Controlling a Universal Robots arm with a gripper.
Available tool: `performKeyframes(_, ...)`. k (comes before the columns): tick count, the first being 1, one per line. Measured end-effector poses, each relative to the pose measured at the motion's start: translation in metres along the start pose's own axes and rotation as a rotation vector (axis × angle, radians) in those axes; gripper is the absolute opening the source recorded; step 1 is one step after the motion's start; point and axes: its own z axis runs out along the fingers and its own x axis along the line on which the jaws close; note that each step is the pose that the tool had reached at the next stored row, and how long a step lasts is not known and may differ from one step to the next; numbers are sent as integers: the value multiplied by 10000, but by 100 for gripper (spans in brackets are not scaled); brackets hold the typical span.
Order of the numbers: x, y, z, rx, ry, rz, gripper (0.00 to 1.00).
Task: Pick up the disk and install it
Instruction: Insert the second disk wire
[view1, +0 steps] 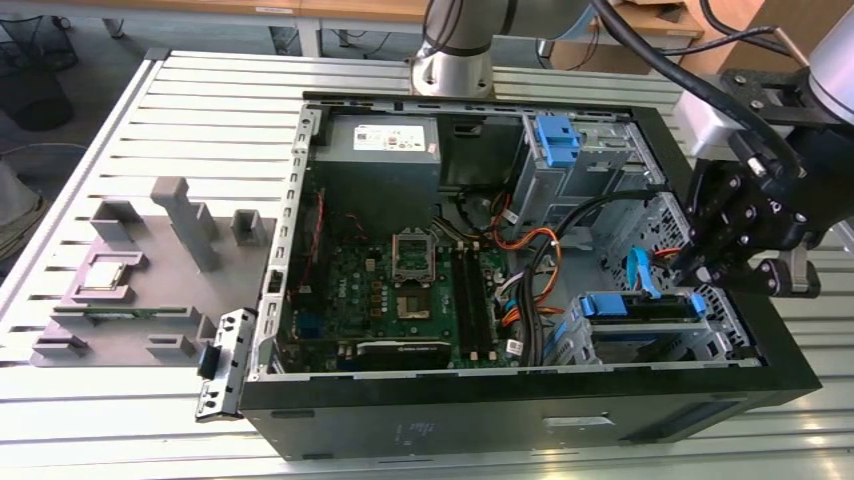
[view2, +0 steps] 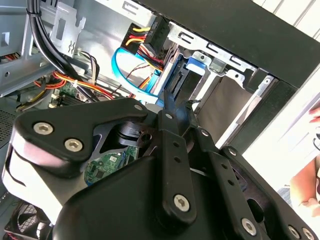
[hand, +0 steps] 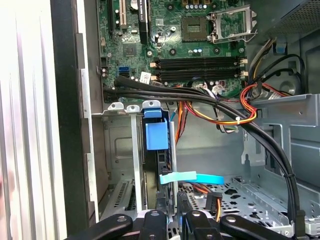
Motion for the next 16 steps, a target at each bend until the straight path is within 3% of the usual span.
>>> performKeyframes(10, -6, -1, -100, -10, 1, 1, 24)
performKeyframes(16, -20, -1, -106, -11, 1, 0, 24)
